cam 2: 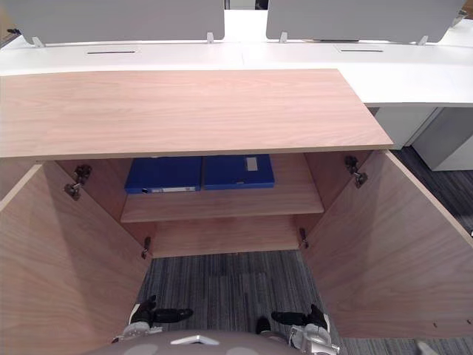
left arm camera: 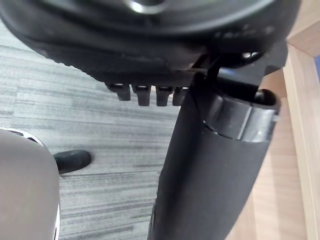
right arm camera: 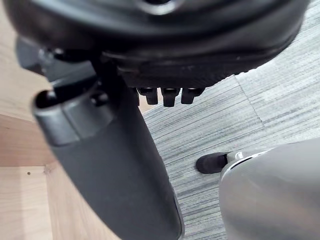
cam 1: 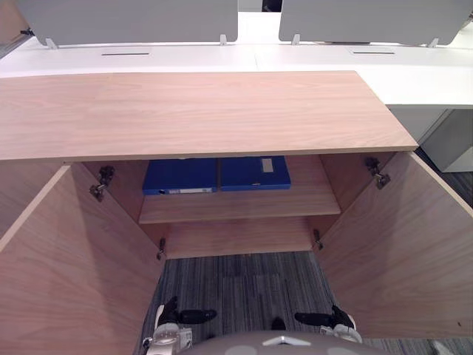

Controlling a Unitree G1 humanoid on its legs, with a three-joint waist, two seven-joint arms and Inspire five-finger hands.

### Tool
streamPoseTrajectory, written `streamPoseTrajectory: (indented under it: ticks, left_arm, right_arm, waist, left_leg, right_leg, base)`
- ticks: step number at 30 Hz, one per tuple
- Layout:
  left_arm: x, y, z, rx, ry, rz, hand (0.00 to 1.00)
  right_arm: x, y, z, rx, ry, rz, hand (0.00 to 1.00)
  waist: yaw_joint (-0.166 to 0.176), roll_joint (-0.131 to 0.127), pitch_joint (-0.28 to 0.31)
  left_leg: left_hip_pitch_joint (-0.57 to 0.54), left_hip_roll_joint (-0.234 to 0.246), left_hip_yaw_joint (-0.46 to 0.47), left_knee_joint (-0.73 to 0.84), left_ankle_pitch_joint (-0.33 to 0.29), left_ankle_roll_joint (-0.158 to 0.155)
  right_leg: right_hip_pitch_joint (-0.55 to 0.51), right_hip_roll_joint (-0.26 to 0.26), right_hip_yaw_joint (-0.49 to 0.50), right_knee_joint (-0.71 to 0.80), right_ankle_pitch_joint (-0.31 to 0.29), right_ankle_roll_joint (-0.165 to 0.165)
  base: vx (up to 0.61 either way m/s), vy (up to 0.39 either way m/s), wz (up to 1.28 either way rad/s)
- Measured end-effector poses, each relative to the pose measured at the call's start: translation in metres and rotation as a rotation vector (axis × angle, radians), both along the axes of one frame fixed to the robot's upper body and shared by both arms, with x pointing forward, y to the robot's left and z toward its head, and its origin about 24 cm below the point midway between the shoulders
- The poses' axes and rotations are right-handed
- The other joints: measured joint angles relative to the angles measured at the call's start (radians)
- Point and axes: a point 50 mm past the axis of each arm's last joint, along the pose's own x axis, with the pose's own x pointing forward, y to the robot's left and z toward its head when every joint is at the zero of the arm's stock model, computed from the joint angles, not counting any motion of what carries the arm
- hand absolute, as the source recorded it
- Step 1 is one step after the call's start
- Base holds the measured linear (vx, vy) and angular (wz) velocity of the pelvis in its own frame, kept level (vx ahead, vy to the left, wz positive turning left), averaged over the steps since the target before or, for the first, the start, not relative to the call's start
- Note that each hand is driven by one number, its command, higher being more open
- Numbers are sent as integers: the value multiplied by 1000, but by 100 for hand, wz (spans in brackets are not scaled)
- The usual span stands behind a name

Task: Walk over to the cabinet, pick up the folder, carry it to the office cabinet, place the folder inside the office cabinet, then close the office cabinet door

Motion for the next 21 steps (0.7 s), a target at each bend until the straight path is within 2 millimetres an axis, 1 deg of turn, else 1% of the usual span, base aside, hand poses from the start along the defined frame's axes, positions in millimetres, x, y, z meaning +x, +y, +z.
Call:
streamPoseTrajectory:
  ticks: [21]
  left_arm:
    - [0,0,0,0,-3,16,100]
  right_arm:
    - [-2,2,-1,5,9,1,100]
  waist:
    - [0,-3,-2]
  left_leg:
    - [27,0,-20,0,-2,2]
  right_leg:
    - [38,-3,-23,0,-10,0]
  base:
    - [-10,-6,2]
